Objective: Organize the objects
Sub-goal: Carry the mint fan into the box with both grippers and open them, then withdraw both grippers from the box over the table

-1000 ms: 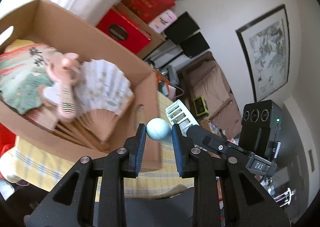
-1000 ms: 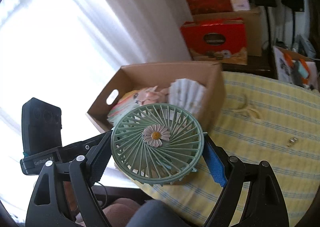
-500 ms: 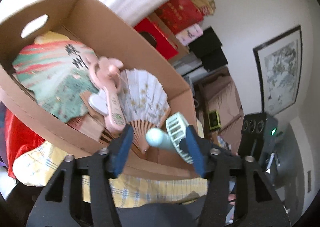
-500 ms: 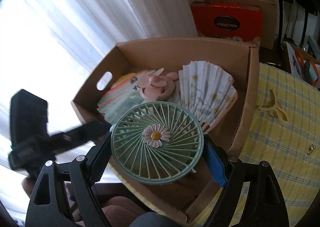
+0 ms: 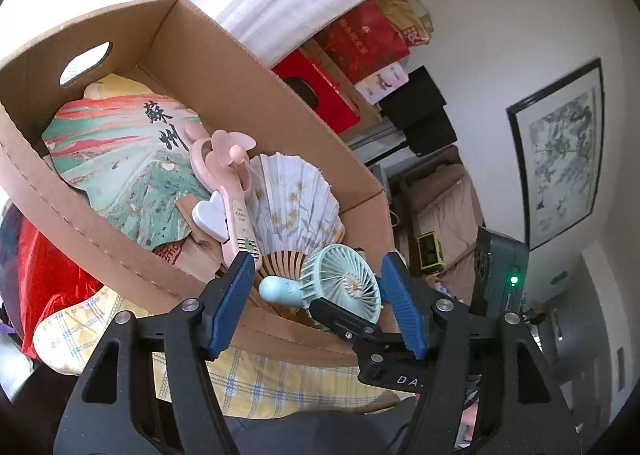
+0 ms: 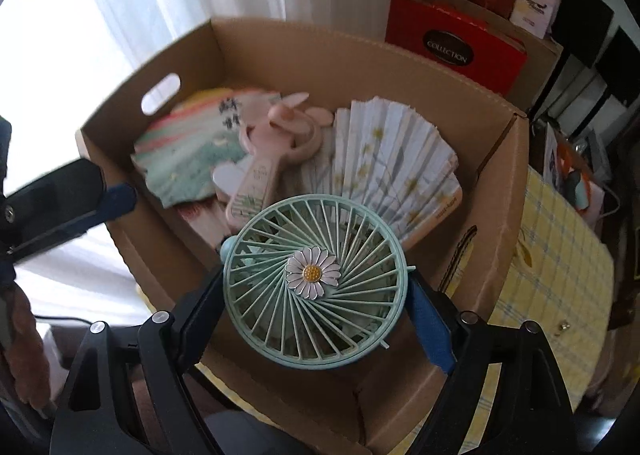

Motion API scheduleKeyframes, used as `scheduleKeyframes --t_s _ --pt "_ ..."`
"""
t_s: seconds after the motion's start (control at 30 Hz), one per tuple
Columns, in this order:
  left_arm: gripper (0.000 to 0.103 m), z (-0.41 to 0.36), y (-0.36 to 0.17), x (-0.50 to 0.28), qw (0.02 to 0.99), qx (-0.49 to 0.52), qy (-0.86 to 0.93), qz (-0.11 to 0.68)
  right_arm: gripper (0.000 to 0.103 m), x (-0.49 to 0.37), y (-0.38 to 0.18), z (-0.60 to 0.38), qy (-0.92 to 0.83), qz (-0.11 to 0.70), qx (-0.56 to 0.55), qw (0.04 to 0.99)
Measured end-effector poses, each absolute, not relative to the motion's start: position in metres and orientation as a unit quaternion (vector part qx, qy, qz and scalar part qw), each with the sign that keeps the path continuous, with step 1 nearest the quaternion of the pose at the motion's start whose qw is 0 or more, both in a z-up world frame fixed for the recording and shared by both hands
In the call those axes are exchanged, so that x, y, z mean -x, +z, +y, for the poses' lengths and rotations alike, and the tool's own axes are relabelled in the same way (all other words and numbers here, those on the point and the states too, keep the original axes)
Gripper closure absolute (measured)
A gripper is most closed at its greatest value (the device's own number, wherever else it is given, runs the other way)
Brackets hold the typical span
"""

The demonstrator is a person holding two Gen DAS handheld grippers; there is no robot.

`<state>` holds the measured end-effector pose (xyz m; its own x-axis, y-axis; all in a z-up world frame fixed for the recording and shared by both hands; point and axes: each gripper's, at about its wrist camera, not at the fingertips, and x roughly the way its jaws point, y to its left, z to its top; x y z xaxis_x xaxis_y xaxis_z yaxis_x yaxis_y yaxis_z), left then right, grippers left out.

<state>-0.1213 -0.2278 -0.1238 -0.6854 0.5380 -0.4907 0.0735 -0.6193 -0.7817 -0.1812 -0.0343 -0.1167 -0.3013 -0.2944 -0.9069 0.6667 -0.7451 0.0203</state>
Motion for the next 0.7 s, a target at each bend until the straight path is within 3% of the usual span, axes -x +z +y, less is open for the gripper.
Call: scheduleKeyframes --t_s 0.3,0.57,0.7 --pt "0.039 -0.224 -0.12 0.119 0.142 0.373 0.822 -0.407 0.015 0.179 -0.095 -0.022 -0.787 0.163 -0.505 0.314" --pt "0.024 -0.206 -0.105 0.117 0.146 0.377 0.832 -0.38 0.014 0.173 -0.049 0.018 -0.812 0.122 -0.472 0.32" --pt "0.021 -0.194 -0.097 0.116 0.155 0.38 0.833 -0.371 0.014 0.172 -0.041 0.043 -0.822 0.105 -0.466 0.309"
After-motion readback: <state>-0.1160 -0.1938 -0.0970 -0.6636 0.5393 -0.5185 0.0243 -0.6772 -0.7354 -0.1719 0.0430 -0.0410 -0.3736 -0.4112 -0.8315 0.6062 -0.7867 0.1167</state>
